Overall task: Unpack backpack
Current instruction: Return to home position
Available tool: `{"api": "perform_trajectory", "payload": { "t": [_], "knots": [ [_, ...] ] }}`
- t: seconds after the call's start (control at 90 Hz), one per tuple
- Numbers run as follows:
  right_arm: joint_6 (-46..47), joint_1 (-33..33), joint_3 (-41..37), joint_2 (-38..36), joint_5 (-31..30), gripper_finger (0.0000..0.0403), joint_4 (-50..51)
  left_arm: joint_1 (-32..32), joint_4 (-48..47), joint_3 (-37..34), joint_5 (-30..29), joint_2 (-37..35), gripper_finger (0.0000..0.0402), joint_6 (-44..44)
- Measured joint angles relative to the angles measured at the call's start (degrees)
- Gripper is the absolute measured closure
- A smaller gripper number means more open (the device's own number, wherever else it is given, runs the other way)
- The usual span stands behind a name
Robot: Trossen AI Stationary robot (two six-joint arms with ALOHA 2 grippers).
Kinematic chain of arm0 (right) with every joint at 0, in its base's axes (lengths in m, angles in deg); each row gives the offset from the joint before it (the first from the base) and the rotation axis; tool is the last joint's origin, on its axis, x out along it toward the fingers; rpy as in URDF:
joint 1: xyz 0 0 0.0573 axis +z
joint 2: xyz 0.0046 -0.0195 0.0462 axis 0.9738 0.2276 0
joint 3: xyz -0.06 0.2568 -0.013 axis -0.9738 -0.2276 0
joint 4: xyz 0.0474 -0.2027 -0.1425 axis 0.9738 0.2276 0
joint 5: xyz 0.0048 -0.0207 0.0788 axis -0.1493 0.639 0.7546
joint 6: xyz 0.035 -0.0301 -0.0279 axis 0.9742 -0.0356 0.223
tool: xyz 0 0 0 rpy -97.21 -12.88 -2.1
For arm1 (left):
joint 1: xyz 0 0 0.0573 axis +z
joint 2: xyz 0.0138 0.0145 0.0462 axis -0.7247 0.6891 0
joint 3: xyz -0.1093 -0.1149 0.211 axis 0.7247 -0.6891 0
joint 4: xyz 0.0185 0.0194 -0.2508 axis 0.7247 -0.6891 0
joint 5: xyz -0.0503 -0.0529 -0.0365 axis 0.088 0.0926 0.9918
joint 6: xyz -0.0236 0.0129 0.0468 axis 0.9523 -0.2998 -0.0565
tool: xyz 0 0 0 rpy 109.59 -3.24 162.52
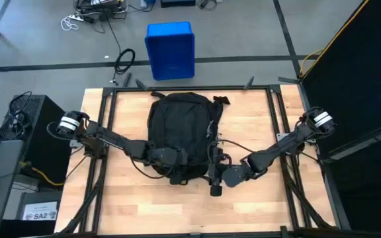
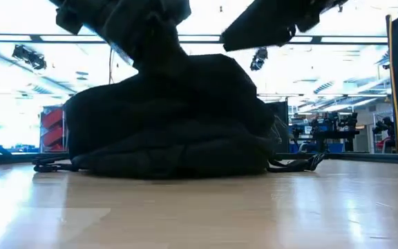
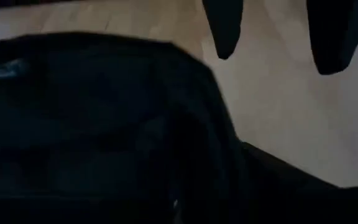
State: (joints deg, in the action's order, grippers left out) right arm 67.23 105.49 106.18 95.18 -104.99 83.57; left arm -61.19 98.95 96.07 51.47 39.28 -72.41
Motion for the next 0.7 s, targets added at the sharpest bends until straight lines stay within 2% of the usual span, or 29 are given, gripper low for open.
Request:
{"api": "perform_trajectory", "payload": {
  "t": [0.078, 0.167, 0.267, 0.356, 0.522, 0.7],
  "knots": [
    [-0.5, 0.14, -0.01, -1.44, 0.0, 0.0226, 0.25, -0.24, -1.45, 2.23, -0.27, -0.84, 0.0211, -0.87],
    [-2.51, 0.27, -0.01, -3.93, -0.52, 0.0235, 0.09, -0.31, -3.39, 5.4, -3.37, -3.16, 0.0195, -1.57],
    [-5.09, 0.64, 0.01, -7.42, -3.83, 0.0246, 0.06, -0.31, -7.77, 8.78, -4.88, -6.5, 0.0195, -3.1],
    [-9.49, 0.64, 0.01, -10.6, -4.5, 0.0257, 0.37, -0.28, -8.9, 9.63, -5.31, -11.07, 0.0206, -8.0],
    [-12.07, 0.8, -0.32, -19.99, -4.4, 0.0286, 7.72, 0.06, -12.01, 6.62, -9.23, -22.49, 0.0266, -8.68],
    [-16.13, 2.04, -8.07, -35.56, -2.23, 0.034, 8.31, 0.08, -13.04, -2.98, -10.54, -36.43, 0.0364, -7.06]
  ]
}}
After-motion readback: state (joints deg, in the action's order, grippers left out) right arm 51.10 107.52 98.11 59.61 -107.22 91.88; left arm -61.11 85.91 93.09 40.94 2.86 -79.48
